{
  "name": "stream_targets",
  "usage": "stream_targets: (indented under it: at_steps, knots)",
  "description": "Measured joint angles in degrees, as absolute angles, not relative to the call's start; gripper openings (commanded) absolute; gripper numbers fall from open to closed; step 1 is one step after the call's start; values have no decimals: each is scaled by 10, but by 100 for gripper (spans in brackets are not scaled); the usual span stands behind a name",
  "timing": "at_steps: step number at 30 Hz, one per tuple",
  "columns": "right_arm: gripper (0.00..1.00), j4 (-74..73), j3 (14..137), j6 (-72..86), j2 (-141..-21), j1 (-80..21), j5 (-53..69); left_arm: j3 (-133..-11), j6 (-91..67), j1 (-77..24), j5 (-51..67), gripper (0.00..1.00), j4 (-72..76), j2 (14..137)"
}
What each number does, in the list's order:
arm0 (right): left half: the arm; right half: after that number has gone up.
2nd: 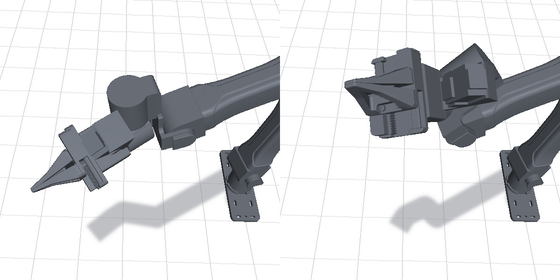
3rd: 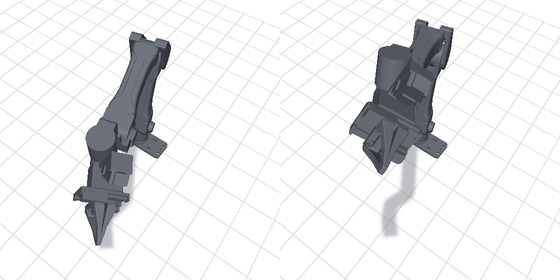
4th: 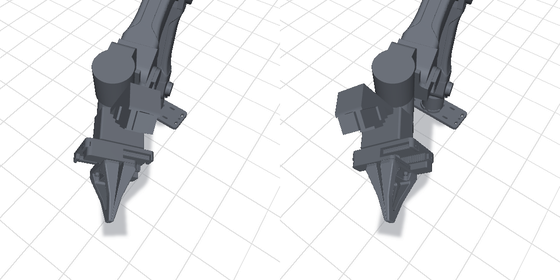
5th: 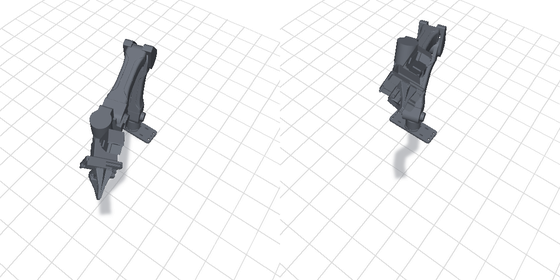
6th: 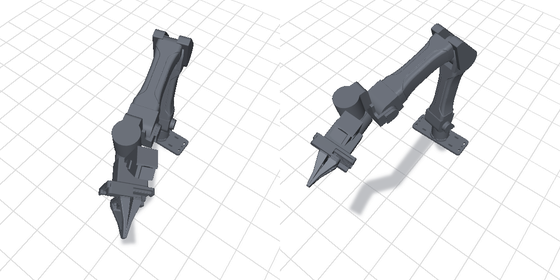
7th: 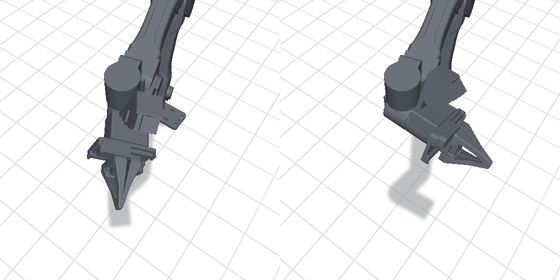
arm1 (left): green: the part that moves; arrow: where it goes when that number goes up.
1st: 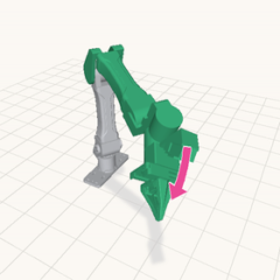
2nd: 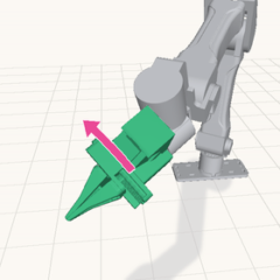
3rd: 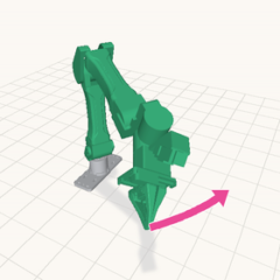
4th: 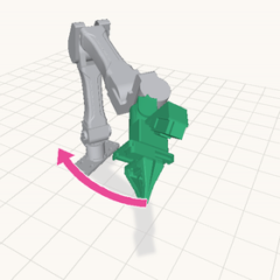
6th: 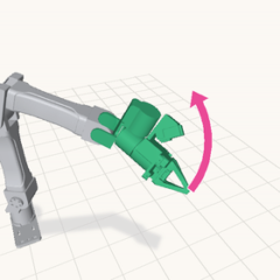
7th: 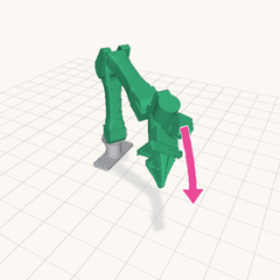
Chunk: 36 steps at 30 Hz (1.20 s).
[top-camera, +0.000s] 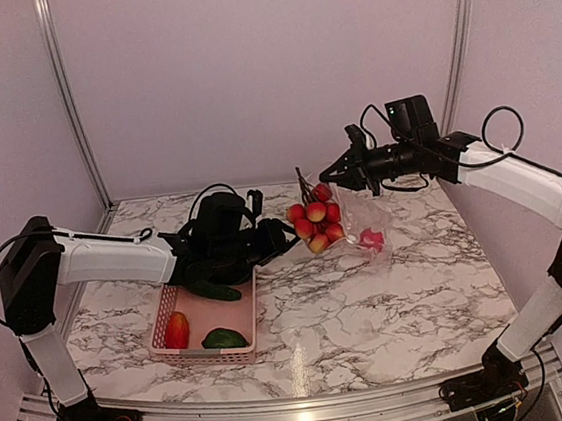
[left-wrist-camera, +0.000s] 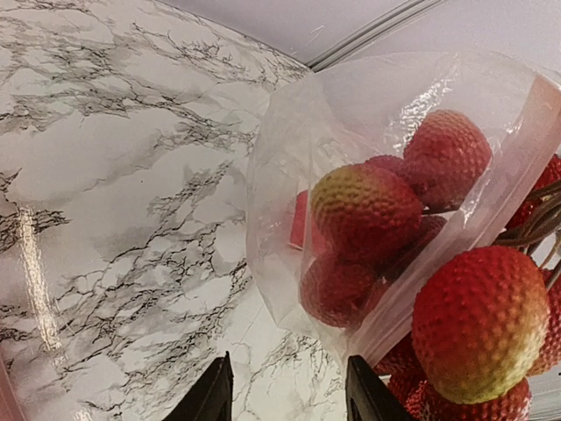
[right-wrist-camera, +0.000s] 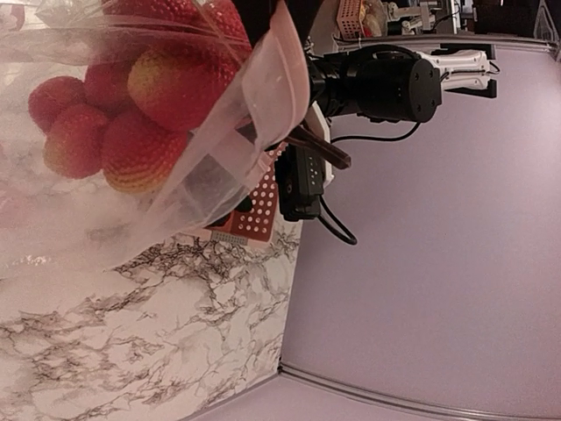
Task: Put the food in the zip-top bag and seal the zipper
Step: Adjust the zipper food storage bag at the center of the board.
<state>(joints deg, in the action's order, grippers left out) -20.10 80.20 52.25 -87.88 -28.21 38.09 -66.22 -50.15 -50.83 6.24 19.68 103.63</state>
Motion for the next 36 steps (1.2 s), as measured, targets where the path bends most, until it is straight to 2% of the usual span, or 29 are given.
stream_targets:
  at_steps: [9,15,18,23,33,35,36]
  knots:
    - [0,-202,806,523,-897,-283,385,-688,-502,-504,69,44,172,1049]
    - [0,-201,809,523,-900,-284,385,-627,-483,-503,53,42,132,966]
    - [0,-201,809,524,-901,-284,385,-622,-474,-503,59,38,135,950]
    - [0,-199,809,526,-903,-284,388,-631,-470,-503,76,33,139,975]
    - [0,-200,813,526,-915,-284,391,-677,-471,-503,75,32,151,1041]
    - [0,-200,814,528,-915,-284,392,-677,-473,-503,75,27,169,1049]
    - [0,-200,815,529,-915,-284,392,-677,-473,-503,75,21,182,1053]
